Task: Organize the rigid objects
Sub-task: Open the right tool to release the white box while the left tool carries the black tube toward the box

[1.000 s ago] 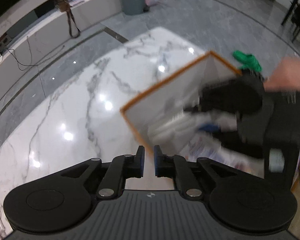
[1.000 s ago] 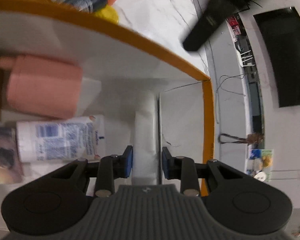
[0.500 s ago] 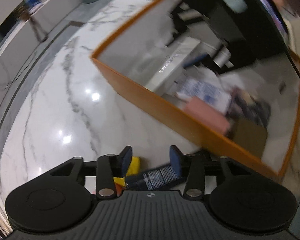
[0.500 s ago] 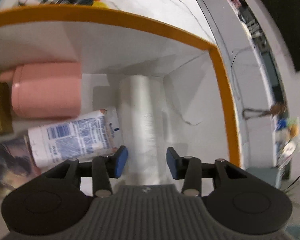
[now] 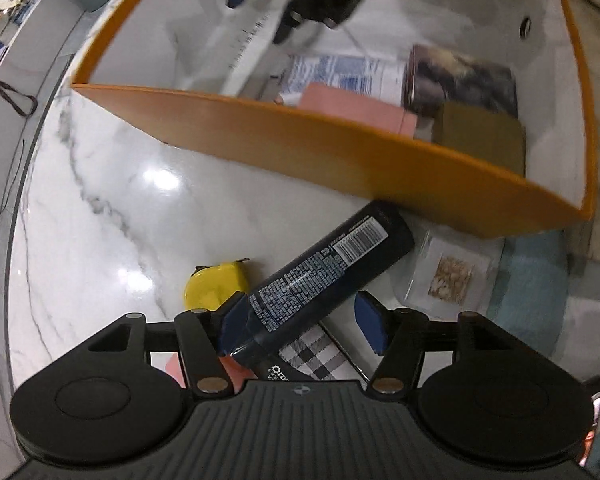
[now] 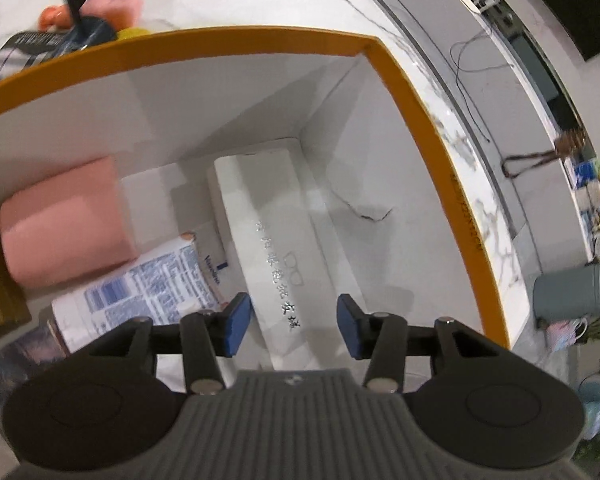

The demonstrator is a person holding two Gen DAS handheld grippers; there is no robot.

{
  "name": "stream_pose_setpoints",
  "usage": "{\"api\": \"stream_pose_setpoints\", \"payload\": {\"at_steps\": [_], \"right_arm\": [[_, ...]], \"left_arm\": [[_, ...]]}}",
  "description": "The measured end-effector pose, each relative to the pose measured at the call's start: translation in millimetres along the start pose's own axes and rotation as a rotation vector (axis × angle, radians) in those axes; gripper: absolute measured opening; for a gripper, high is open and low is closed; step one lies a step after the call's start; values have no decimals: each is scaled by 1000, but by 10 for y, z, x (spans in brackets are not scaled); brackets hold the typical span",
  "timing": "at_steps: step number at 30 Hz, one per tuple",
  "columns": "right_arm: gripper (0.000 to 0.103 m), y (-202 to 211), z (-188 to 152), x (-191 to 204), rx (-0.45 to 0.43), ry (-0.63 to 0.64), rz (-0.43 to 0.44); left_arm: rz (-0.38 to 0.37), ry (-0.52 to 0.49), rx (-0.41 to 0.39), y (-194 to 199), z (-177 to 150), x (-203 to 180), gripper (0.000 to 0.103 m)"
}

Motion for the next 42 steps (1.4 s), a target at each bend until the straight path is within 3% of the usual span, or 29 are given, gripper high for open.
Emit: {"api": "stream_pose_setpoints", "payload": {"at_steps": [8, 13, 17, 21, 25, 35, 42], "right_arm": [[46, -178, 111, -194, 7, -14, -71], [44, -197, 124, -164, 35, 10, -124], [43, -157, 75, -164, 37, -11, -137], [43, -100, 84, -221, 19, -53, -144], [43, 10, 81, -160, 2, -68, -156], [43, 240, 44, 48, -9, -55, -175], [43, 445, 102, 79, -23, -62, -203]], "left_arm": [[33, -93, 24, -189, 31, -79, 82], [96, -150, 69, -352, 23, -77, 69], [120, -153, 70, -410, 22, -84, 65], [157, -122, 38, -384, -6, -116, 53], [170, -16, 2, -279, -10, -49, 41], [252, 96, -122, 204, -24, 19, 36], [319, 106, -226, 633, 89, -17, 36]]}}
Point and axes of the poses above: each gripper's, at about its wrist camera, not at the fingertips, and y roughly against the way its jaws point, x to its left, z to its top, the point moved 10 cm from there along -y, roughly the way its jaws point, and after that the axes turned 13 degrees about y, right-handed, at the moved point
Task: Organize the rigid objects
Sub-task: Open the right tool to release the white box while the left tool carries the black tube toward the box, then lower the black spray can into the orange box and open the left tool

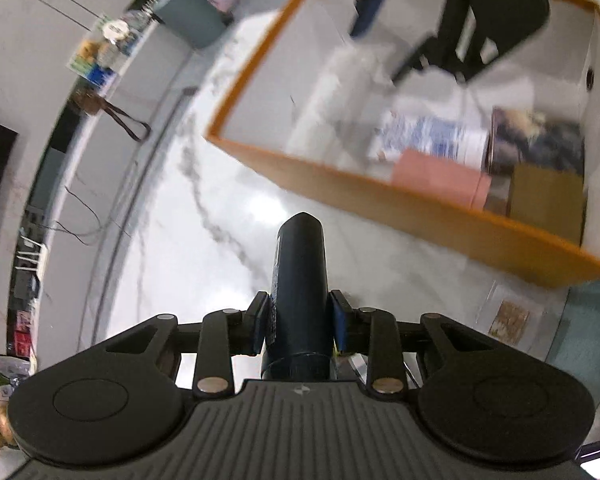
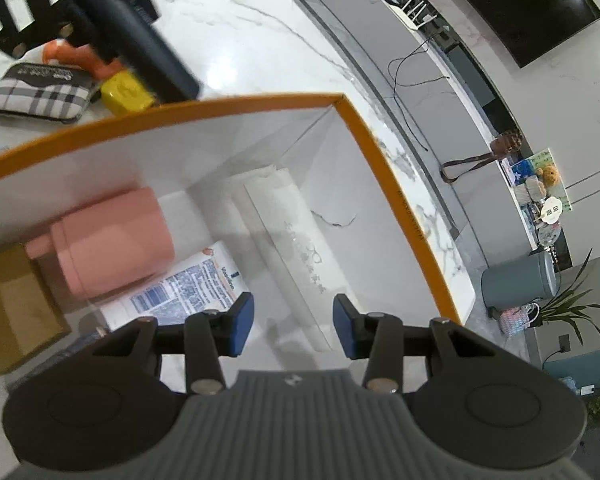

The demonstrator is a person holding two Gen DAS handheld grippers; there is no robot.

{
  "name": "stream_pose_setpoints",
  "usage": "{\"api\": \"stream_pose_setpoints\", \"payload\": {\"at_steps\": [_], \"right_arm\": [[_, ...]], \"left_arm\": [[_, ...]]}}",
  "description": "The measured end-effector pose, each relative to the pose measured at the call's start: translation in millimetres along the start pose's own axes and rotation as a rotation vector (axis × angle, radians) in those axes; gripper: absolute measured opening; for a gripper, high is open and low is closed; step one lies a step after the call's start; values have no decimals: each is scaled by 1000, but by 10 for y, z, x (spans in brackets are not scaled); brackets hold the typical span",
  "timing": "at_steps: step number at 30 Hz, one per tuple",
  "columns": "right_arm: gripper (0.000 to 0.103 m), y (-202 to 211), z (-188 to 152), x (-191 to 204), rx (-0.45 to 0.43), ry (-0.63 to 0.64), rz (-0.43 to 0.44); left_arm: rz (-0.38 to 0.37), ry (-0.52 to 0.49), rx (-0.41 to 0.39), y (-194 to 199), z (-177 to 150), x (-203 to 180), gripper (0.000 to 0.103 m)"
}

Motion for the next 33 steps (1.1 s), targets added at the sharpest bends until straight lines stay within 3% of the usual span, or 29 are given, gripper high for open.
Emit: {"api": "stream_pose_setpoints", "payload": {"at_steps": [9, 13, 16, 22, 33], "right_arm": [[42, 354, 101, -84, -63, 38, -73], [42, 466, 66, -180, -63, 37, -103], [42, 515, 14, -282, -53, 25, -120], [42, 449, -177, -311, -29, -1, -108], [42, 55, -378, -114, 4, 30, -48]], "left_arm": [[55, 43, -184, 527, 730, 157, 36], [78, 12, -264, 638, 1083, 2, 36], [50, -32, -308, 620, 1310, -166, 36], [-2, -120, -307, 333, 1491, -487, 36], [-65, -199, -201, -387, 1365, -592, 36]]}}
Point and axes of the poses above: each gripper's, at about its wrist camera, not at the fingertips, and y roughly against the way its jaws point, x to its left, z to its top, the point moved 10 cm from there along -y, roughly the way its jaws point, and after that the axes turned 13 degrees about y, right-handed, at the moved point
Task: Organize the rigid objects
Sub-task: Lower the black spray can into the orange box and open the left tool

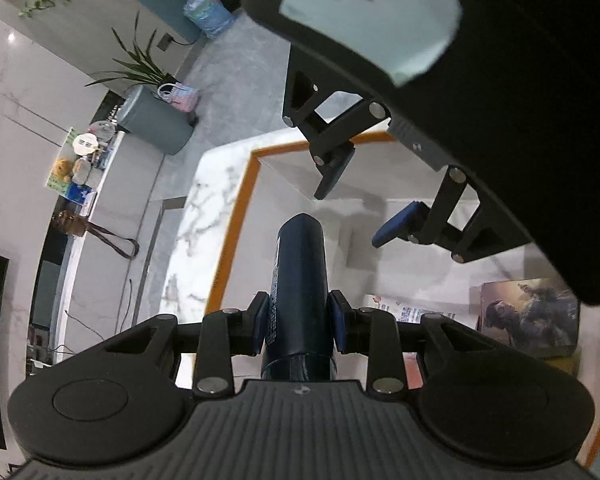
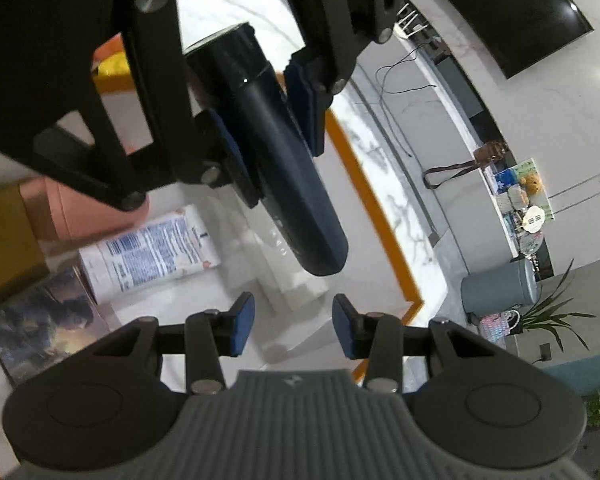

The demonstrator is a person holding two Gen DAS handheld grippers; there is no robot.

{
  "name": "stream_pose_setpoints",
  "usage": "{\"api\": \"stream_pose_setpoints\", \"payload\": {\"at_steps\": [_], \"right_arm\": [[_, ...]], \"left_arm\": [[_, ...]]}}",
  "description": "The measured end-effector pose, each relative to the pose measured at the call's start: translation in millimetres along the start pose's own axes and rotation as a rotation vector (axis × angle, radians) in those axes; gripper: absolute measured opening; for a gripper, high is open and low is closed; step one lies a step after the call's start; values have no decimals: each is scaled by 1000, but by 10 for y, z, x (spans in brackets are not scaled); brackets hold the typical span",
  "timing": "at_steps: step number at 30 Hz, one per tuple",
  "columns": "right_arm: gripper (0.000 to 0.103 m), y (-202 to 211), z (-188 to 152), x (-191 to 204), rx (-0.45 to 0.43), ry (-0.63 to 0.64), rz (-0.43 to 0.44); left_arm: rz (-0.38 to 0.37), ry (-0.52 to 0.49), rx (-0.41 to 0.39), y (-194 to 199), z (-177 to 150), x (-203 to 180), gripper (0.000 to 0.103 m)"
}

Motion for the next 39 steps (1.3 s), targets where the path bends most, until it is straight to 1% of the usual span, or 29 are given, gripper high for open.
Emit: {"api": "stream_pose_setpoints", "payload": {"at_steps": [3, 6, 11, 15, 17, 18, 19, 20, 22, 24, 27, 28, 32, 36, 39], "right_arm": [[42, -83, -64, 5, 1, 14, 13], [42, -75, -88, -38, -25, 4, 41], [43, -92, -98, -40, -45, 10, 53], [43, -118, -80, -3, -51, 5, 59], [43, -124, -77, 15, -50, 2, 62], [43, -126, -97, 14, -49, 0, 62], [43, -123, -107, 4, -47, 0, 61], [43, -125, -112, 3, -48, -4, 63], [43, -115, -117, 5, -49, -7, 66], [43, -116, -123, 4, -44, -11, 65], [44, -94, -114, 17, -44, -13, 66], [46, -84, -106, 19, -46, -12, 65], [47, -32, -78, 2, -50, -10, 57], [49, 48, -45, -14, -51, -10, 36], [50, 138, -17, -29, -53, -17, 24]], "left_arm": [[3, -15, 19, -113, -45, 45, 36], [38, -52, 53, -265, -121, 93, 36], [55, -76, 115, -471, -258, 26, 36], [86, -73, 126, -524, -295, 7, 36], [98, -60, 145, -533, -311, 13, 39], [103, -62, 145, -539, -294, 5, 45], [97, -66, 141, -537, -293, -8, 51], [97, -63, 140, -530, -294, -10, 54], [101, -59, 135, -509, -288, -14, 64], [102, -63, 116, -476, -270, -13, 69], [115, -73, 102, -437, -263, -13, 71], [114, -74, 98, -427, -252, 6, 71], [106, -64, 62, -305, -212, 17, 74], [123, -74, 15, -161, -152, -5, 74], [128, -56, -12, -26, -129, 6, 74]]}}
Point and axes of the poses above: each gripper's, at about its wrist camera, not at the fingertips, and y roughly against the way its jaws point, x to its left, z to its top, the point moved 10 cm from there along -y, roughly the way its jaws point, and after that the axes turned 13 degrees about y, right-handed, at the moved point
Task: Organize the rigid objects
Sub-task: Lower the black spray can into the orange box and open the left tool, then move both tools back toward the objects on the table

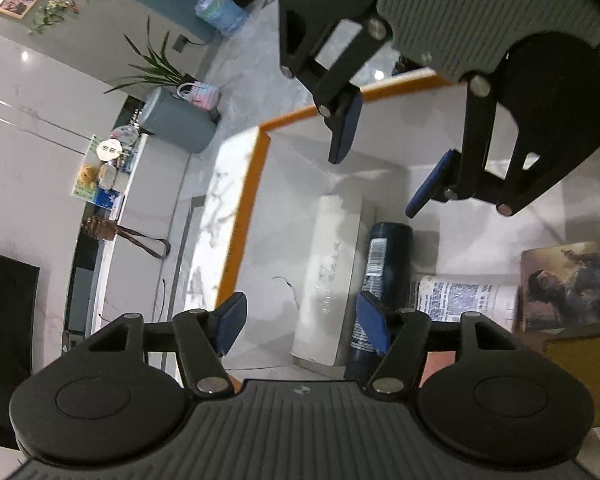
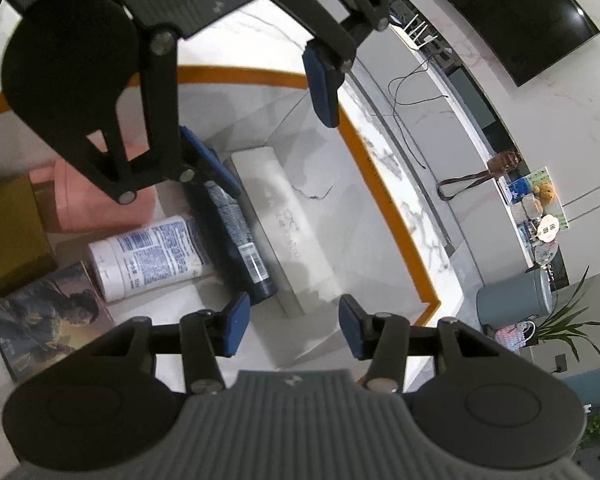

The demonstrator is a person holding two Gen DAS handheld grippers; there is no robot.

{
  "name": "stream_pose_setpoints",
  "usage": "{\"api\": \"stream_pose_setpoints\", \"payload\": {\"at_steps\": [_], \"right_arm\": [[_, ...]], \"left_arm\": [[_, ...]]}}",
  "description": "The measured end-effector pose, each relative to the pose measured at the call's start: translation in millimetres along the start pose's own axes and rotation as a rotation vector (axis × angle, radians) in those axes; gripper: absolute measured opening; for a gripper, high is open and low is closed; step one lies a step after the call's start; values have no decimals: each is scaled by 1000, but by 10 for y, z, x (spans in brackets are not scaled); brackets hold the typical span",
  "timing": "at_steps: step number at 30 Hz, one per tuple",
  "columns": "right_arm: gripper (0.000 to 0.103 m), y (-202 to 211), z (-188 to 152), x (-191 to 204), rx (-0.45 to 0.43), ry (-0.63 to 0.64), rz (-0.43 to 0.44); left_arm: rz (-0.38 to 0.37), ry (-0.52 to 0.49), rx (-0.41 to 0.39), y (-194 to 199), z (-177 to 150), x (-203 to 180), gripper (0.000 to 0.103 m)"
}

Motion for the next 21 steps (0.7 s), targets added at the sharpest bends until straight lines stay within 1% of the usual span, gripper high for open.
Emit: {"api": "stream_pose_setpoints", "payload": {"at_steps": [8, 13, 16, 18, 21], "right_arm": [[54, 271, 150, 3, -17, 13, -35], [56, 483, 322, 34, -48, 8, -53], [57, 564, 446, 6, -58, -59, -40], [57, 606, 554, -24, -70, -119, -23], [57, 650, 739, -23, -85, -198, 5]], "left_arm": [[15, 88, -47, 365, -32, 140, 75], [14, 165, -42, 610, -138, 249, 74], [12, 240, -15, 728, -270, 355, 75], [-4, 306, 16, 803, -395, 427, 74], [-20, 382, 32, 940, -555, 506, 74]]}}
Point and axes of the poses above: each gripper's, at about its wrist camera, not at the fingertips, and y roughly against the way its jaws point, x to its left, z to its top, the point moved 10 cm from there along -y, roughly the way its jaws point, and after that the axes turned 13 degrees about y, right-handed, at the moved point
